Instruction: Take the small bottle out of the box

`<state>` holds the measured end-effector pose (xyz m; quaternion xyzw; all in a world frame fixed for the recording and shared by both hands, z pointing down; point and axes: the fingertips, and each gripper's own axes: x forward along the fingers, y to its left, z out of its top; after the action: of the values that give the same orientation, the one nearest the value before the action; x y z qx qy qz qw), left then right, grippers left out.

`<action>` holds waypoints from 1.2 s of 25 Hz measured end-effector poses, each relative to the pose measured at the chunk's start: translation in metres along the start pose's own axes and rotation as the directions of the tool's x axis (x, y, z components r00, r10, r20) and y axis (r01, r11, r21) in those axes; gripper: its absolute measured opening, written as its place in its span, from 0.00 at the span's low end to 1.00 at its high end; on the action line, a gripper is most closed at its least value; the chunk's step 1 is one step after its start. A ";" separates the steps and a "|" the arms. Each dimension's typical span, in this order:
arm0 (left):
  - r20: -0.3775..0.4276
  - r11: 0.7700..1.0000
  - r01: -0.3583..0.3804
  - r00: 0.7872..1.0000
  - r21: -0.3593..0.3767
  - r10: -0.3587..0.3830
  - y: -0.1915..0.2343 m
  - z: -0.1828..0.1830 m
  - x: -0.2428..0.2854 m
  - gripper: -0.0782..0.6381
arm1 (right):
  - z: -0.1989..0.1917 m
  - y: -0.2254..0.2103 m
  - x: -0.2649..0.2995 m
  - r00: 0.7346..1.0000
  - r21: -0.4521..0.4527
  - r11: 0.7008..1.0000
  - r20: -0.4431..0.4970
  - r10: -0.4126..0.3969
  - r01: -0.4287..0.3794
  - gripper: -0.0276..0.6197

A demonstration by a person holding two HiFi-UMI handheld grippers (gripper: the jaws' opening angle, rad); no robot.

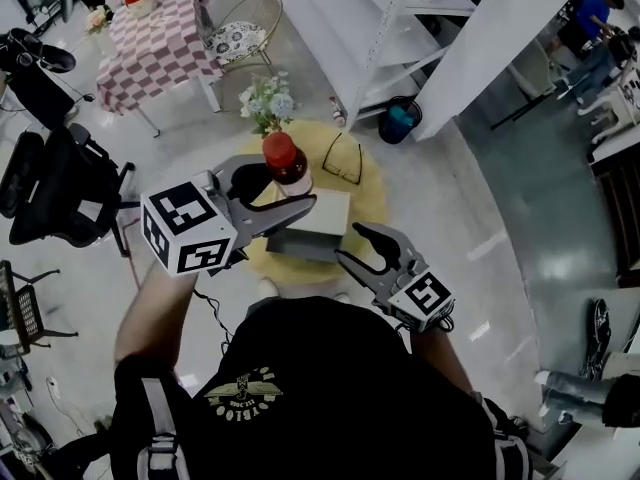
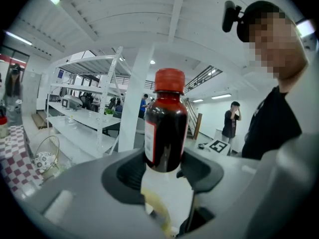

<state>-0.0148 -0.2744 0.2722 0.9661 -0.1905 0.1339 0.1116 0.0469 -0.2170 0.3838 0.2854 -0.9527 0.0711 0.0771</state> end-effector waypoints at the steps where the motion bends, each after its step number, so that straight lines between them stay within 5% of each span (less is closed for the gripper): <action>1: 0.003 1.000 -0.015 1.000 -0.005 0.015 -0.004 -0.006 0.008 0.11 | 0.005 -0.002 -0.007 1.000 -0.014 1.000 0.010 0.017 -0.017 0.40; 10: 0.001 0.979 -0.157 0.987 -0.133 0.158 -0.050 -0.080 0.058 0.11 | 0.040 -0.001 -0.051 0.972 -0.059 0.978 0.109 0.206 -0.201 0.40; 18: -0.059 0.927 -0.353 0.935 -0.125 0.349 -0.081 -0.135 0.059 0.11 | 0.055 0.030 -0.039 0.924 -0.125 0.938 0.170 0.343 -0.325 0.39; 24: -0.079 0.949 -0.312 0.948 -0.042 0.308 -0.087 -0.149 0.047 0.11 | 0.057 0.059 -0.014 0.930 -0.140 0.934 0.127 0.346 -0.329 0.39; 30: -0.133 0.968 -0.232 0.961 0.091 0.243 -0.072 -0.161 0.043 0.11 | 0.053 0.062 0.010 0.964 -0.109 0.965 0.094 0.250 -0.239 0.38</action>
<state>0.0171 -0.1814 0.4243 0.9277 -0.2913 0.2221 0.0717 -0.0012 -0.1810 0.3278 0.1648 -0.9857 0.0186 0.0303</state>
